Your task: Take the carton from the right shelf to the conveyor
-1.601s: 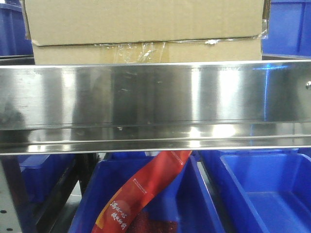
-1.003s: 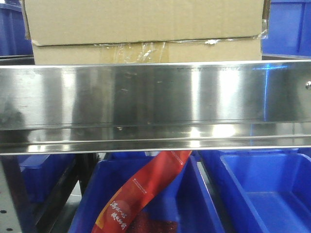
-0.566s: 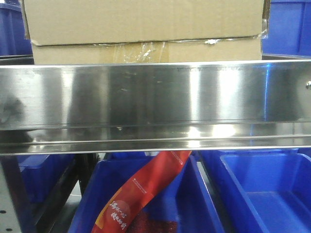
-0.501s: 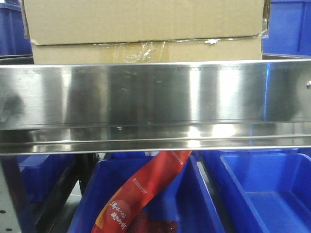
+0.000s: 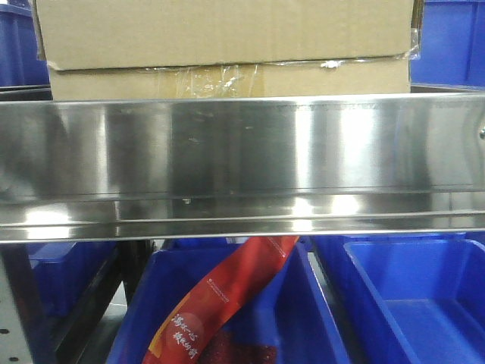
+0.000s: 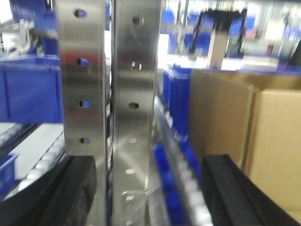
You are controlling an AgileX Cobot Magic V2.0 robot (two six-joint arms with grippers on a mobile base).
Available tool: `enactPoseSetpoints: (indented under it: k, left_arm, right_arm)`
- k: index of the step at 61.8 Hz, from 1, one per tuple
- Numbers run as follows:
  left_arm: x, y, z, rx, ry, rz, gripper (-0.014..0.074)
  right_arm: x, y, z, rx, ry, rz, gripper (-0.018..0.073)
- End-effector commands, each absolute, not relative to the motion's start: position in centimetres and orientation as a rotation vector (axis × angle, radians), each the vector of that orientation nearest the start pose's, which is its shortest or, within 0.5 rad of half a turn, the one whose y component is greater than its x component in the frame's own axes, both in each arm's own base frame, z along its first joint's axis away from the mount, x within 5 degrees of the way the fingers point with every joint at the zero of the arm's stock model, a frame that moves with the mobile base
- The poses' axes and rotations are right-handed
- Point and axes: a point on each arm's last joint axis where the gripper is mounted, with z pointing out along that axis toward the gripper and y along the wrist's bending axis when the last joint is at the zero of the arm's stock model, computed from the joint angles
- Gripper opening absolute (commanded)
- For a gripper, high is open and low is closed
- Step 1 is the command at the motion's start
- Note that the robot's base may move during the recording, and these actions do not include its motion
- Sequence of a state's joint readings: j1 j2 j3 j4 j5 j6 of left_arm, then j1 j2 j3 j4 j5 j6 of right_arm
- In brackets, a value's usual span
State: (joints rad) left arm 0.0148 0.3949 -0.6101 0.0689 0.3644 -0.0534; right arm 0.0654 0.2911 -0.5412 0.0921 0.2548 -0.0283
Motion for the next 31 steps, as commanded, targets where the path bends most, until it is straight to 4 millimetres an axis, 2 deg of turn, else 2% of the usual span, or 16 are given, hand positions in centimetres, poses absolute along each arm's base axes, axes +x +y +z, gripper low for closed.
enactPoseSetpoints:
  k: [1,4,9,20,31]
  left_arm:
    - [9.5,-0.1,36.9,0.155,1.667,0.125,0.0385]
    - [10.1,-0.6,37.9,0.248,1.654,0.143,0.0385]
    - [11.6,-2.0,39.6,0.346,1.646,0.059,0.0385]
    - [14.4,-6.4,43.0,0.549,1.693,-0.142,0.0385]
    - [18.5,-9.8,46.4,0.475,1.776,-0.31,0.0385]
  right_arm:
    - [7.1,0.7,35.8,-0.025,1.513,0.123,0.0558]
    - [7.5,0.9,36.1,-0.048,1.54,0.122,0.0558]
    - [8.0,1.2,37.5,-0.117,1.563,0.108,0.0558]
    - [10.1,2.6,40.7,-0.227,1.613,0.175,0.0558]
    - [13.7,4.6,43.8,-0.318,1.743,0.237,0.0558]
